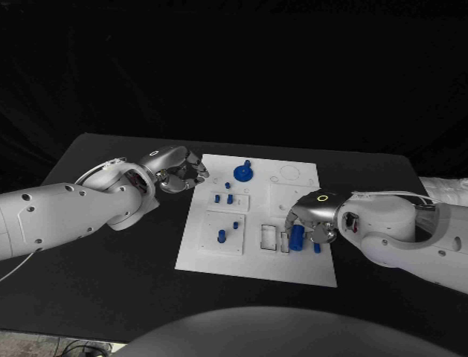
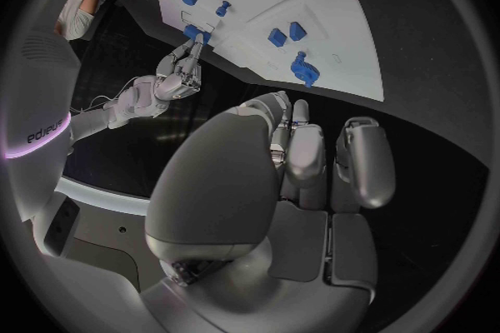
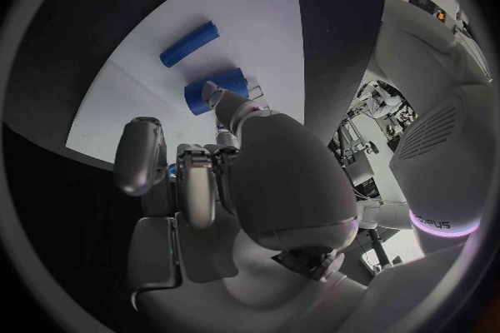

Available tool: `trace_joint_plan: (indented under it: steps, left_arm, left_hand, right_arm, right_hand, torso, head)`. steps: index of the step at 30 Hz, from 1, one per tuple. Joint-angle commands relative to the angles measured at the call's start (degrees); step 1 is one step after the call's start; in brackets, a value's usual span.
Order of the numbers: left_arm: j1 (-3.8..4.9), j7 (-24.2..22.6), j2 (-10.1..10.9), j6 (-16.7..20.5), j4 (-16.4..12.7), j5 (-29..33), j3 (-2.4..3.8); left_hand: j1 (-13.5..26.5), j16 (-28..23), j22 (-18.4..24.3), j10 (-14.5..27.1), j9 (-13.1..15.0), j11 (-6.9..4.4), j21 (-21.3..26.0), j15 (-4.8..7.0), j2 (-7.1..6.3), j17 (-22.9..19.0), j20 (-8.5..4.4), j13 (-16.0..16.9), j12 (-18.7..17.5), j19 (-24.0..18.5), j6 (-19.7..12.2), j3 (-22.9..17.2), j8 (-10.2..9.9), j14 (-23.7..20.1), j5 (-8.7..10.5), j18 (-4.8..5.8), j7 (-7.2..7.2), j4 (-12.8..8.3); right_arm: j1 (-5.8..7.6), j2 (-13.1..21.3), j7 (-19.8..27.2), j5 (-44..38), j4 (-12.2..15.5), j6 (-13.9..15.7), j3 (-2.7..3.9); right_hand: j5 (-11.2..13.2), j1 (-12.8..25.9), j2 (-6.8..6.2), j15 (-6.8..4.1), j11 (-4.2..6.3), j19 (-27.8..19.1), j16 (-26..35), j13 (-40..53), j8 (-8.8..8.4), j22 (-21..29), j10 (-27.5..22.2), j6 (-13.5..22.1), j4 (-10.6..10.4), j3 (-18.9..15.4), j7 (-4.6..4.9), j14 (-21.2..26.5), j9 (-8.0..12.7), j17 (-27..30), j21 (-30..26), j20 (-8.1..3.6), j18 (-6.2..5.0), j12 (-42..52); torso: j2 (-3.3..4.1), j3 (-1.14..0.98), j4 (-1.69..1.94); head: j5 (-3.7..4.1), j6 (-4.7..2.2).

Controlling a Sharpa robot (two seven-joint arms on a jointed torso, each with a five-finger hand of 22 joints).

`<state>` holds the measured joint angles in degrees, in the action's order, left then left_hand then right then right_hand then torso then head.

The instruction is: Assemble the parts on the task board

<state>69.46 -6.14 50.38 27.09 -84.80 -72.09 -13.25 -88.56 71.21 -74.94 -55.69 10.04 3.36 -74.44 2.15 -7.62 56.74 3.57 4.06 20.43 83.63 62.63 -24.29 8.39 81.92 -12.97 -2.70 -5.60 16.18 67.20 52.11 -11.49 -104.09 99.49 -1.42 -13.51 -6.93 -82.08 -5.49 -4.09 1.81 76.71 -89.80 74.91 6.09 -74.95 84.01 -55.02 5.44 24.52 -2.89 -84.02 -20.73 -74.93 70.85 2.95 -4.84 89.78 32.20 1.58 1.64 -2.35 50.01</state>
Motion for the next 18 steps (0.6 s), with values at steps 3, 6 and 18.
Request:
trace_joint_plan:
  steps: [3, 6, 18]
  left_arm:
    - [-0.1, -0.3, -0.1, -0.9, -0.1, 0.1, 0.04]
    - [-0.11, -0.2, -0.1, -0.9, -0.1, 0.1, 0.04]
    - [-0.12, -0.1, 0.1, -0.8, -0.1, 0.1, 0.04]
  left_hand:
    - [-0.3, -0.2, -10.8, -0.5, 0.1, -0.03, 0.3, 0.05, 0.46, -0.1, 0.43, 0.0, 0.2, 0.0, 0.4, -0.2, 0.2, -0.4, -0.26, -0.49, -0.17, 0.3]
    - [-0.3, -0.2, -10.8, -0.5, 0.1, -0.03, 0.3, 0.05, 0.46, -0.1, 0.43, 0.0, 0.2, 0.0, 0.4, -0.2, 0.2, -0.4, -0.26, -0.49, -0.17, 0.3]
    - [-0.3, -0.2, -10.8, -0.5, 0.1, -0.03, 0.3, 0.05, 0.46, -0.1, 0.43, 0.0, 0.2, 0.0, 0.4, -0.2, 0.2, -0.4, -0.26, -0.49, -0.17, 0.3]
  right_arm:
    - [-0.05, 0.4, 2.2, -2.6, 0.2, 2.2, -0.01]
    - [-0.06, 0.8, 3.0, -2.7, 0.4, 3.1, -0.01]
    - [3.04, 5.2, 5.7, 10.1, 2.9, 13.2, 0.0]
  right_hand:
    - [1.3, -0.2, -0.84, 0.8, -0.72, -0.8, -0.2, 15.1, -2.35, -8.8, 6.0, 2.2, -0.4, -0.2, -1.86, -6.0, 2.7, -15.1, -0.7, 0.35, 0.19, 0.2]
    - [1.7, -0.8, -1.25, 1.06, -1.03, -1.3, -0.2, 15.1, -2.56, -8.7, 6.0, 6.5, -1.1, -1.2, -3.43, -6.0, 5.7, -15.1, -1.3, 0.61, 0.06, 0.2]
    - [0.3, 5.8, -0.29, 0.89, -0.54, 0.7, -0.2, 15.1, 2.87, -9.3, 6.0, 2.1, -14.3, -8.0, 3.21, -6.0, 9.0, -15.1, 0.5, 0.53, 0.47, 0.2]
  torso:
    - [0.0, -0.01, 0.0]
    - [-0.02, 0.01, 0.0]
    - [-0.07, 0.04, 0.01]
  head:
    - [-0.29, -0.01]
    - [-0.34, -0.01]
    - [-0.42, -0.01]
